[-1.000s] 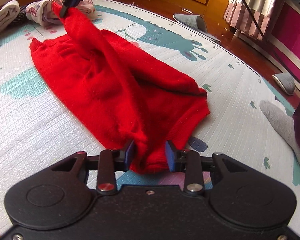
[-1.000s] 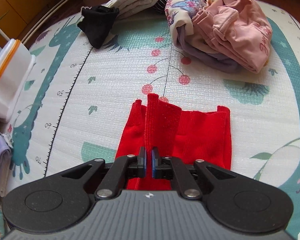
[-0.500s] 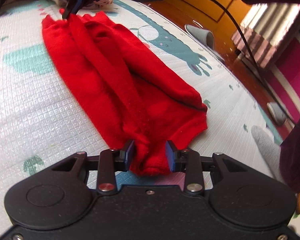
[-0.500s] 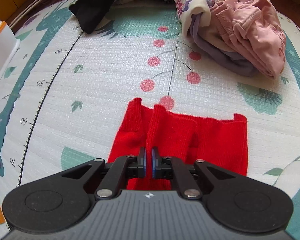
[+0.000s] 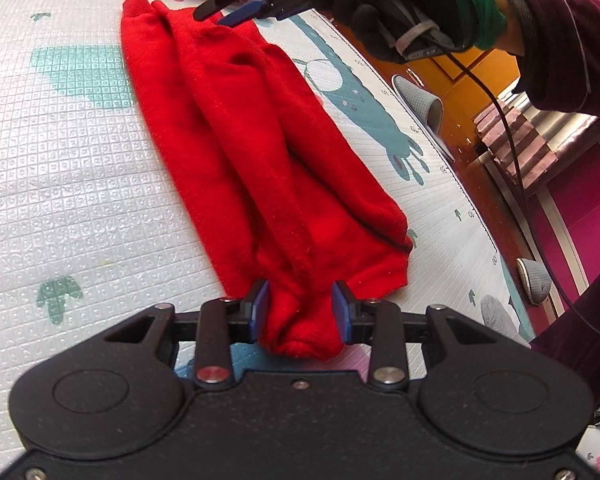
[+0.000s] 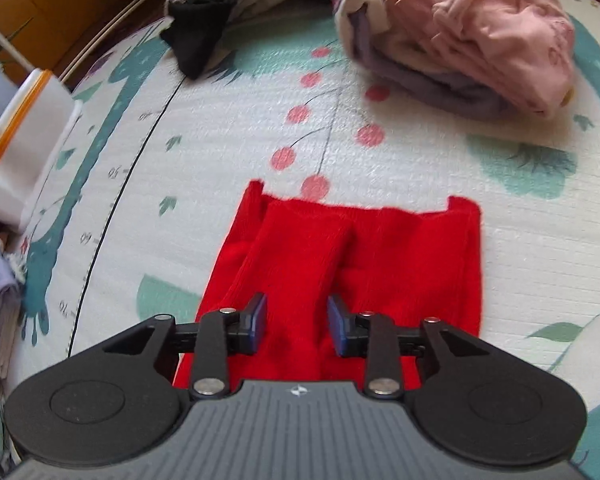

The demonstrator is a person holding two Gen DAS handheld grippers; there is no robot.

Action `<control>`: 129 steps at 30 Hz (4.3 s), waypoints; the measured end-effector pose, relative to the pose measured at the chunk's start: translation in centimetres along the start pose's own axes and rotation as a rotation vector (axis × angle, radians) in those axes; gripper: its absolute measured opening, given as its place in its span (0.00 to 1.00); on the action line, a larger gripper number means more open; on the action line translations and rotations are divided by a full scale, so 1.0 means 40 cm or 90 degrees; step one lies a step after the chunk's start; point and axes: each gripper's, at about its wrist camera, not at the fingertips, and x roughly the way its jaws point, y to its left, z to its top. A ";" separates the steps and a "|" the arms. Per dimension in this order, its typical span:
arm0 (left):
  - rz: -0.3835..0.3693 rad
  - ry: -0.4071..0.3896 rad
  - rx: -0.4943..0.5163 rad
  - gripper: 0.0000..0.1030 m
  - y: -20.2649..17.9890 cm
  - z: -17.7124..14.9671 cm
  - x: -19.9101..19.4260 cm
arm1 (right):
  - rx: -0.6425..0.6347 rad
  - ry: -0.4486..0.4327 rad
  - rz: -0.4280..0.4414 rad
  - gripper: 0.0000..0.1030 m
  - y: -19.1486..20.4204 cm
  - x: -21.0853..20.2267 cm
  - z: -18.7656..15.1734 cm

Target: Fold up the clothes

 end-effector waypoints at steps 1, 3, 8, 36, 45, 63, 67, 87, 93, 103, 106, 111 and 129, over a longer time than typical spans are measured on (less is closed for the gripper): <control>0.000 0.001 -0.002 0.31 0.002 0.000 0.000 | 0.003 0.002 0.004 0.34 -0.003 0.002 -0.004; -0.001 0.002 -0.004 0.31 0.004 0.000 0.000 | 0.022 0.003 0.009 0.33 -0.013 0.006 -0.010; 0.002 0.006 0.004 0.32 0.000 0.001 0.006 | 0.057 0.002 0.147 0.09 -0.043 -0.019 -0.021; 0.006 0.012 0.021 0.32 -0.002 0.005 0.015 | -0.042 0.044 0.149 0.06 -0.092 -0.054 -0.082; 0.008 0.015 0.028 0.32 -0.001 0.005 0.019 | -0.259 0.086 0.068 0.09 -0.015 -0.084 -0.022; 0.007 0.014 0.027 0.35 -0.001 0.008 0.019 | -0.133 -0.060 0.142 0.06 -0.028 -0.056 0.024; 0.002 0.013 0.019 0.35 0.004 0.009 0.018 | -0.170 -0.108 0.220 0.06 -0.022 -0.127 0.045; -0.044 0.004 -0.097 0.36 0.057 0.010 0.007 | -0.417 -0.078 0.075 0.11 0.091 -0.090 -0.051; -0.037 0.005 -0.100 0.37 0.051 0.010 0.006 | -0.474 -0.029 0.021 0.14 0.110 -0.017 -0.165; 0.019 -0.025 -0.032 0.35 -0.012 0.052 -0.065 | -0.576 -0.035 0.022 0.18 0.157 -0.154 -0.248; 0.059 -0.057 0.085 0.35 -0.061 0.091 -0.085 | -0.589 -0.031 0.025 0.22 0.166 -0.217 -0.307; 0.116 -0.044 0.289 0.35 -0.133 0.129 -0.019 | -0.545 -0.083 0.017 0.22 0.159 -0.204 -0.341; 0.183 -0.006 0.275 0.35 -0.102 0.101 0.041 | -0.540 -0.122 0.035 0.27 0.140 -0.130 -0.392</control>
